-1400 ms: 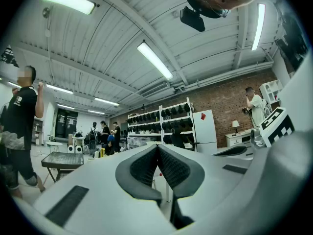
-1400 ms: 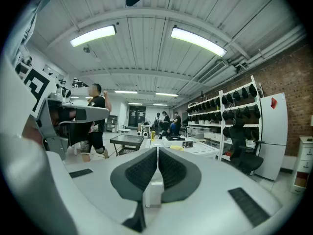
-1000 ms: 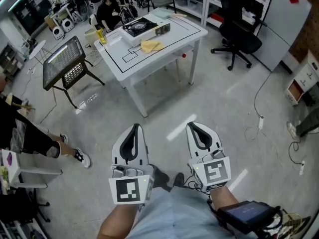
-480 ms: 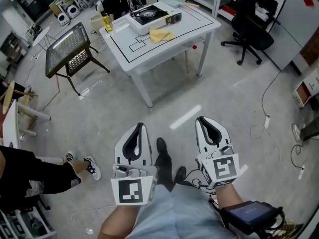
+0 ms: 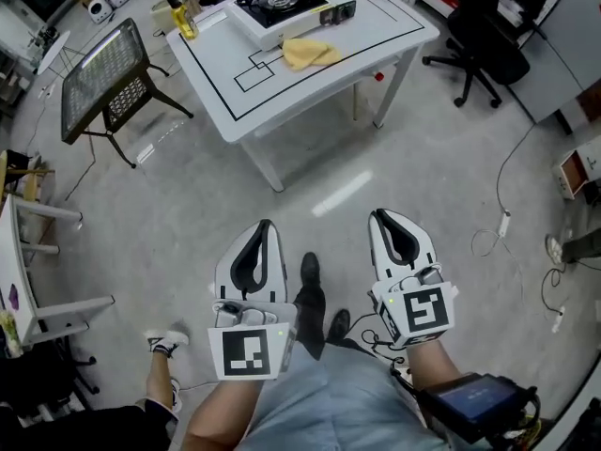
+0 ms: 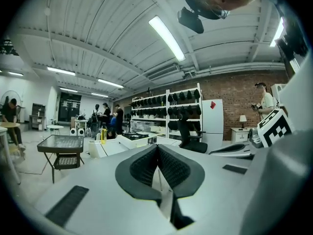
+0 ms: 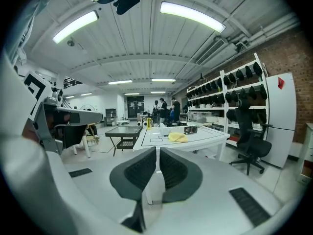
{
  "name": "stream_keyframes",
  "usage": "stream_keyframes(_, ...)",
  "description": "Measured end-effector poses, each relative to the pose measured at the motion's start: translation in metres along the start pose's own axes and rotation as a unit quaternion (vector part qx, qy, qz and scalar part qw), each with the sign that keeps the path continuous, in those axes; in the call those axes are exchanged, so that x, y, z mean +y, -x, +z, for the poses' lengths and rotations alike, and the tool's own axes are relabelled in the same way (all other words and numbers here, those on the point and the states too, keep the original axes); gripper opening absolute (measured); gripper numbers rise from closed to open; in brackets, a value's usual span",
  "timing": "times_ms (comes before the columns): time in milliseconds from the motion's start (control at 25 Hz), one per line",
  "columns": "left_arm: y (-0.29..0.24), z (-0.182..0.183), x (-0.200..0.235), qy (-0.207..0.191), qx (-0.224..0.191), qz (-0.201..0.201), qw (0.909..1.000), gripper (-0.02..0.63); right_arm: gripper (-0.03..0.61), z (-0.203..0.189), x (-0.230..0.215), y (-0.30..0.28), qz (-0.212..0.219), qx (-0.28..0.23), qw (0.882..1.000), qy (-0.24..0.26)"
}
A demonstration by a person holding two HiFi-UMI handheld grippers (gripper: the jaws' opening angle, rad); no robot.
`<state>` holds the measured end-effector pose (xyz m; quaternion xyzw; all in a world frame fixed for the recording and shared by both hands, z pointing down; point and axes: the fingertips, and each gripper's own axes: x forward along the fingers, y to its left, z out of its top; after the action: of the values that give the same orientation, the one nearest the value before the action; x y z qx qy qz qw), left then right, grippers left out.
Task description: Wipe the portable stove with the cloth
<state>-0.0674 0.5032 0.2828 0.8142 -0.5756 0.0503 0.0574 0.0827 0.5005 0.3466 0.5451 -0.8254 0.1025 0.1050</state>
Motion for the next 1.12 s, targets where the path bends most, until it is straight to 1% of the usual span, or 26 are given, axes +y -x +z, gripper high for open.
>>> stream_keyframes(120,-0.043,0.008,0.019,-0.005,0.002,-0.013,0.9999,0.017,0.055,0.019,-0.013,-0.044,-0.004,-0.003,1.0,-0.001)
stream_keyframes(280,-0.092,0.035,0.044,-0.007,-0.004,-0.022,0.9997,0.017,0.055,0.058,-0.025,-0.092,-0.01,-0.021,1.0,0.007)
stream_keyframes(440,-0.115,0.073,0.06,-0.008,-0.046,-0.033,0.9983,0.017,0.055,0.098,-0.027,-0.114,-0.021,-0.048,0.998,0.017)
stream_keyframes(600,-0.13,0.097,0.07,-0.016,-0.063,-0.038,0.9971,0.017,0.055,0.126,-0.029,-0.129,-0.024,-0.066,0.997,0.027)
stream_keyframes(760,-0.143,0.107,0.076,-0.026,-0.074,-0.042,0.996,0.017,0.055,0.135,-0.033,-0.139,-0.03,-0.073,0.996,0.032)
stream_keyframes(960,-0.159,0.101,0.08,-0.02,-0.065,-0.042,0.9968,0.017,0.055,0.142,-0.044,-0.153,-0.031,-0.078,0.996,0.034)
stream_keyframes(1040,-0.168,0.1,0.079,-0.025,-0.065,-0.044,0.9966,0.017,0.055,0.143,-0.051,-0.16,-0.03,-0.077,0.996,0.032)
stream_keyframes(1120,-0.188,0.095,0.076,-0.035,-0.062,-0.045,0.9965,0.017,0.055,0.137,-0.066,-0.174,-0.028,-0.071,0.997,0.027)
